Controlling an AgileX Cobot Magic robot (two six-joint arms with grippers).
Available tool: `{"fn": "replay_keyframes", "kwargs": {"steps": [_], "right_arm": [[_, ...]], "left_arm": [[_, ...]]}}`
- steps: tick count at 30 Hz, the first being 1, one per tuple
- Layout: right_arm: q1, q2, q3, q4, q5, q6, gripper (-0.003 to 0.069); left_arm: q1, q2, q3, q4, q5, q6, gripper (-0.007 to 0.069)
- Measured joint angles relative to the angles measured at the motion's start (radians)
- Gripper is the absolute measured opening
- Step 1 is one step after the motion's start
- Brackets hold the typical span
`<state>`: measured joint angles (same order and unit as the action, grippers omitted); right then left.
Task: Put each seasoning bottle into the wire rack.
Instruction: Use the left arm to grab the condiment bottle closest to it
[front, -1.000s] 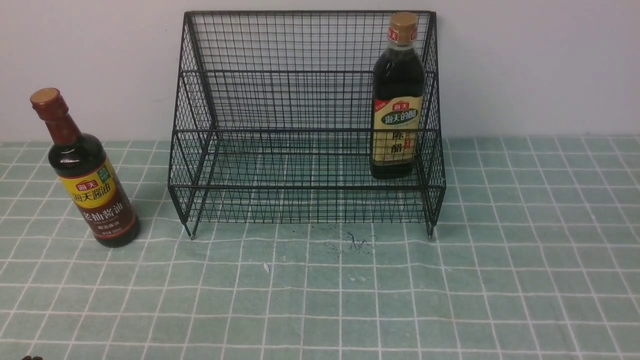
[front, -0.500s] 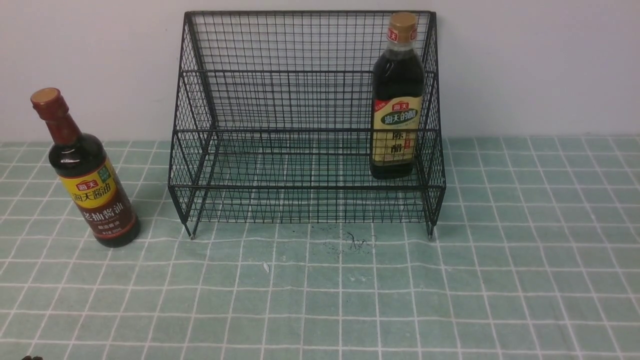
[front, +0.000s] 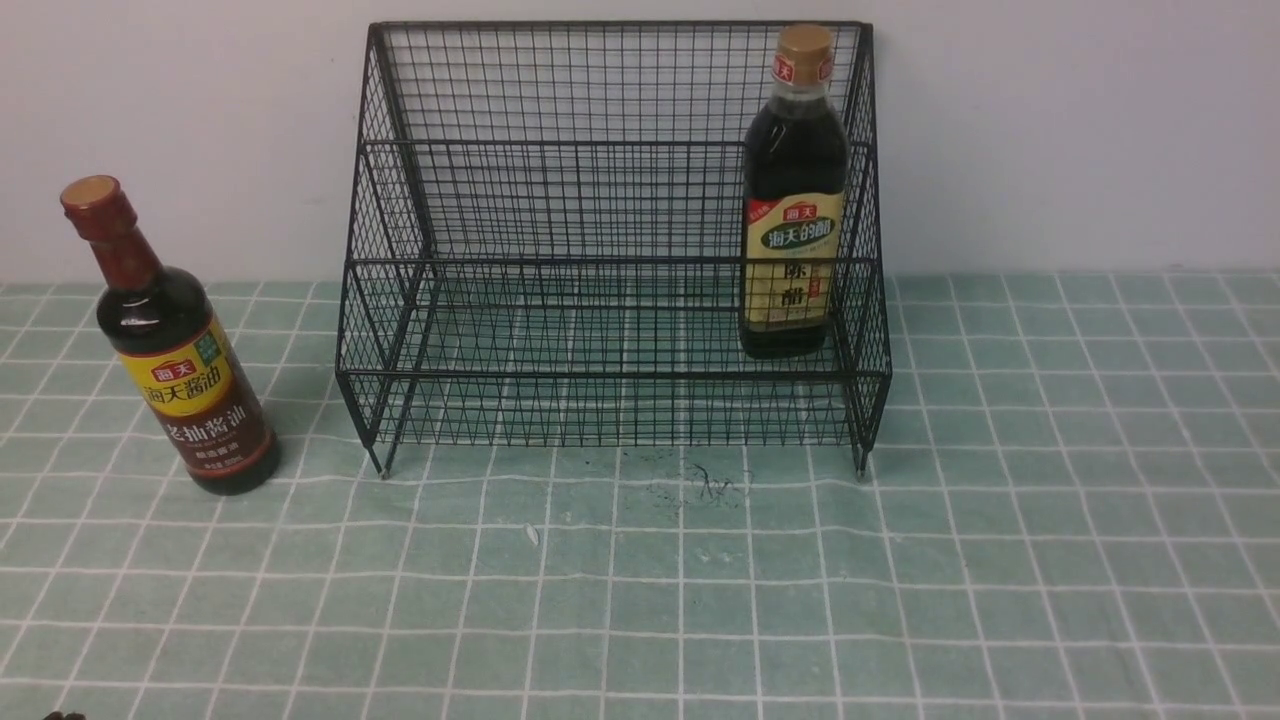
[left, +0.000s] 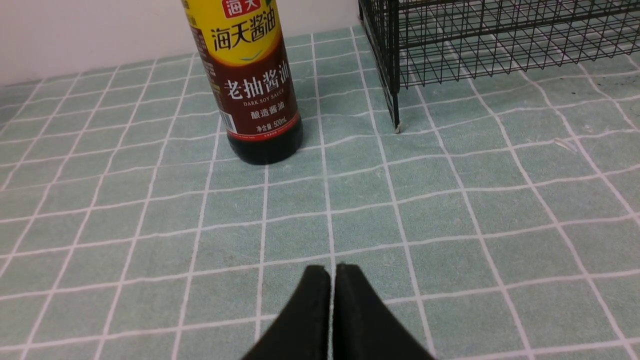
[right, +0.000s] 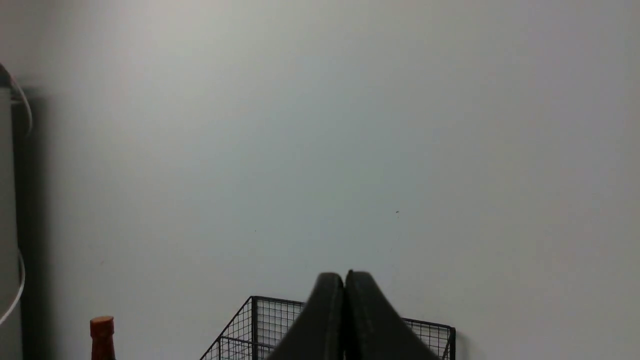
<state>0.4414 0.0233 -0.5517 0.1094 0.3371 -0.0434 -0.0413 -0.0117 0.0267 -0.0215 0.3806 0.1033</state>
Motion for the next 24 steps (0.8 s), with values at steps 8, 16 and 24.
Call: {"fn": "replay_keyframes", "kwargs": {"steps": [8, 16, 24], "right_arm": [[-0.206, -0.036, 0.231, -0.023, 0.011, -0.018, -0.001], [-0.431, -0.036, 0.56, -0.023, 0.04, -0.017, -0.001], [-0.455, -0.035, 0.571, -0.023, 0.05, -0.017, -0.001]], "left_arm": [[0.0, 0.0, 0.0, 0.0, 0.0, 0.0, -0.0006], [0.0, 0.0, 0.0, 0.0, 0.0, 0.0, -0.0006], [0.0, 0.0, 0.0, 0.0, 0.0, 0.0, -0.0006]]}}
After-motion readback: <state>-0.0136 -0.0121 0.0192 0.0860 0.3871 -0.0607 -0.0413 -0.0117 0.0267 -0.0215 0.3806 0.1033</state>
